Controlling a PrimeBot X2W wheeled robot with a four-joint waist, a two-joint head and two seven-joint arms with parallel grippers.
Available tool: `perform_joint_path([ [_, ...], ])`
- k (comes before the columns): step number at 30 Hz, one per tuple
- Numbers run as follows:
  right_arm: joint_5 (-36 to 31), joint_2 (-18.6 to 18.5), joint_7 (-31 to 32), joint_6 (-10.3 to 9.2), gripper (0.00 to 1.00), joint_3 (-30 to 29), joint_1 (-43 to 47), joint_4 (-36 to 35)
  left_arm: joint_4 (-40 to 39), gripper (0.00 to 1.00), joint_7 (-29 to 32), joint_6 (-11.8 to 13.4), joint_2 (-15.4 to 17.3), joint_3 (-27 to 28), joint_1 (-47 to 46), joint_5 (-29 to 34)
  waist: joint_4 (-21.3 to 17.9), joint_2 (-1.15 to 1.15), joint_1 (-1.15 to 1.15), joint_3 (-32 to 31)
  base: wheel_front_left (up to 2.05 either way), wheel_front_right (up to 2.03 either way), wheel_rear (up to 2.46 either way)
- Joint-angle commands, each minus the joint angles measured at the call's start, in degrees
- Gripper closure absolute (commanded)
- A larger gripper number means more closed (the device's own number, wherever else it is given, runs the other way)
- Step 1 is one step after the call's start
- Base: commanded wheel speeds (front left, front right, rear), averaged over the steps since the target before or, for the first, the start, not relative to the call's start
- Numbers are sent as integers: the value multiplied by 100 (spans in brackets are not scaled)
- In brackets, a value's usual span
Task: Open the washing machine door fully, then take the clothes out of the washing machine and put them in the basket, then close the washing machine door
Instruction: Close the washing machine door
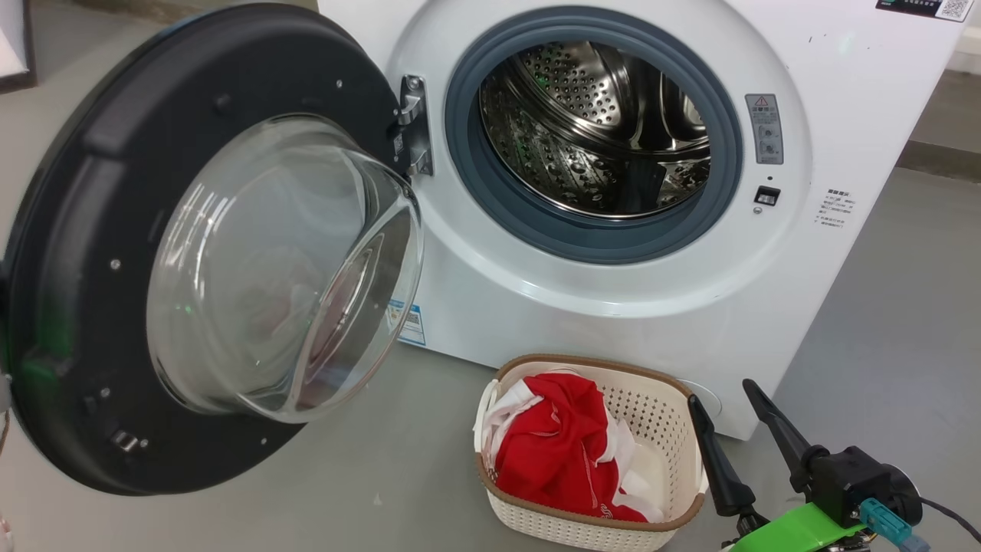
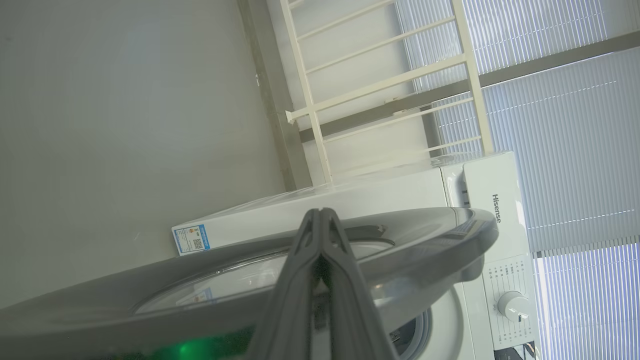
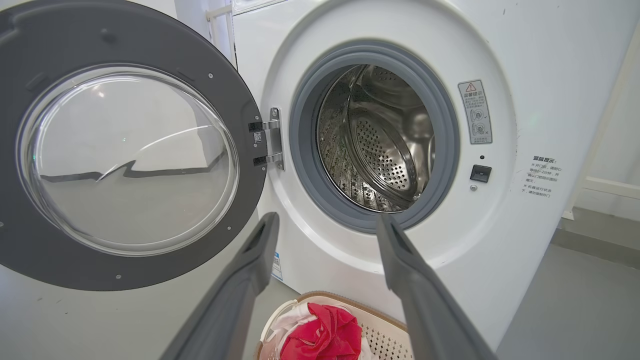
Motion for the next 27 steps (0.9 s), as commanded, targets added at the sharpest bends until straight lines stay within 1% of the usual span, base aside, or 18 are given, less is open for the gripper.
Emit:
perform_joint_path([
  [1,-24,-43,-37,35,0,128,-160,-159,-173,100,132,-25,61,-25,-25,-50,8,0,0,3,0,0,0],
  [7,12,-43,-37,35,0,158,-168,-176,-645,100,318,35,-166,-25,197,-163,35,0,0,21,0,0,0],
  [14,41,-43,-37,35,0,151,-169,-175,-1482,100,640,29,-609,46,626,-475,55,0,0,32,0,0,0],
  [17,51,-43,-37,35,0,172,-188,-163,-1926,100,755,113,-811,69,822,-594,42,0,0,38,0,0,0],
  [22,73,-43,-37,35,0,191,-238,-146,-2732,100,888,322,-1112,30,1231,-687,5,0,0,65,0,0,0],
  [23,76,-43,-37,35,0,199,-247,-146,-3061,100,931,405,-1216,-1,1392,-746,-15,0,0,75,0,0,0],
  [27,84,-43,-37,35,0,207,-265,-142,-3643,100,1033,572,-1348,-113,1693,-888,-58,0,0,98,0,0,0],
])
